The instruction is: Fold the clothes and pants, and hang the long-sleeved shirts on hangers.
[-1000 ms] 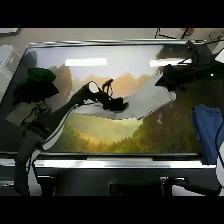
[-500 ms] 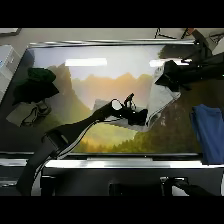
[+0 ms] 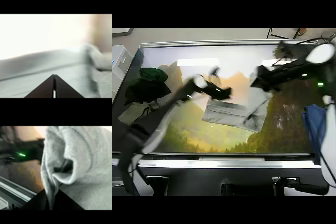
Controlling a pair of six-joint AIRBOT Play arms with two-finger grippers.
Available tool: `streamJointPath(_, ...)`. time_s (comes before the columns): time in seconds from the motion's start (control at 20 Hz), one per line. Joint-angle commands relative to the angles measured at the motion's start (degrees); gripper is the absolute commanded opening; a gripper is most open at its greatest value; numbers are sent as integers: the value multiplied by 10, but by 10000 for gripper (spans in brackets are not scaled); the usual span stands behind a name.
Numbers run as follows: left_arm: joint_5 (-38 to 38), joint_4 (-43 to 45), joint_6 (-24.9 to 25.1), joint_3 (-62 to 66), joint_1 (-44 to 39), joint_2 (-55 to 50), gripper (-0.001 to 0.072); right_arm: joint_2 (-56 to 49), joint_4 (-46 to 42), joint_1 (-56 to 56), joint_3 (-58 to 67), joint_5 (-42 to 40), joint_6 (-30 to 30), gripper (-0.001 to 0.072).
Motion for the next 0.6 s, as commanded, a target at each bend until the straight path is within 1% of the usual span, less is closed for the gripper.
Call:
streamJointPath(0.0,-64,140,0,1,124,113,35,-82,34,76,0,-104,-1,47)
streamJointPath(0.15,-63,140,7,1,189,198,36,-167,101,137,0,-219,21,48)
streamJointPath(0.25,-63,140,16,1,205,239,36,-223,148,171,0,-260,38,60)
streamJointPath(0.3,-61,140,24,1,206,254,36,-247,167,186,0,-266,49,199)
streamJointPath(0.35,-59,140,32,1,206,265,36,-267,192,199,0,-266,51,513)
streamJointPath(0.4,-59,140,32,1,206,271,36,-278,207,204,0,-261,44,676)
streamJointPath(0.5,-61,140,41,0,206,275,36,-272,202,187,0,-235,19,675)
streamJointPath(0.55,-64,140,46,0,206,275,36,-259,184,161,0,-212,11,674)
